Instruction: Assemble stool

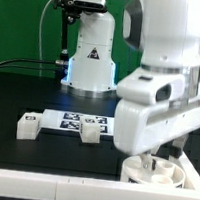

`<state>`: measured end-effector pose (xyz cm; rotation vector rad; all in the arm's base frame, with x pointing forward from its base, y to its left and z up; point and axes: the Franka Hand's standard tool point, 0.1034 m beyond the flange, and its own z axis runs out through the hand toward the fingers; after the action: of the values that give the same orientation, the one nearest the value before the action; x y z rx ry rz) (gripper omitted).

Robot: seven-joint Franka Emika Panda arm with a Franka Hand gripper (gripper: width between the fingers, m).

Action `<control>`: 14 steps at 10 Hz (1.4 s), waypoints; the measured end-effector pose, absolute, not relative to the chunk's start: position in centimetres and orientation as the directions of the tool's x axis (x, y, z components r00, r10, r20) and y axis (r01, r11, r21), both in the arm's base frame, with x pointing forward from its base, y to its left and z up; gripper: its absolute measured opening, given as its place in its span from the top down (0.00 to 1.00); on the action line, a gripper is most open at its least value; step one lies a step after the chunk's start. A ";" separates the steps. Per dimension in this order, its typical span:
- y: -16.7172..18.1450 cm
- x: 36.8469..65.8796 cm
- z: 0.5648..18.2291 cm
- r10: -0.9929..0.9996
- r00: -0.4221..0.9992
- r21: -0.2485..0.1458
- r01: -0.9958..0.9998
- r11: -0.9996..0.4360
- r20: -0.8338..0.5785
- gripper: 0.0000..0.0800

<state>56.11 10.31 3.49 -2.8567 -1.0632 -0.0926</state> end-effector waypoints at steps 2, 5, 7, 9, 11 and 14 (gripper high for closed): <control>10.2 55.4 6.0 0.578 0.811 -0.056 0.584 -0.810 0.096 0.19; 10.3 54.4 6.3 0.455 0.886 -0.065 0.461 -0.885 0.092 0.19; 10.3 54.4 6.3 0.377 0.922 -0.076 0.383 -0.921 0.087 0.19; 9.3 54.0 6.9 0.193 0.979 -0.119 0.200 -0.973 0.070 0.19; 9.7 52.6 7.2 -0.031 0.999 -0.143 -0.030 -0.989 0.007 0.19; 9.9 52.4 7.0 -0.035 0.999 -0.141 -0.033 -0.989 0.008 0.19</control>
Offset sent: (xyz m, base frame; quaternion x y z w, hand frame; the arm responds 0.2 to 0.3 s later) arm -0.0218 -0.0050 0.0064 -0.0493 0.0052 0.1994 0.9787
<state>52.37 9.94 6.99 -2.9995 0.0516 -0.0159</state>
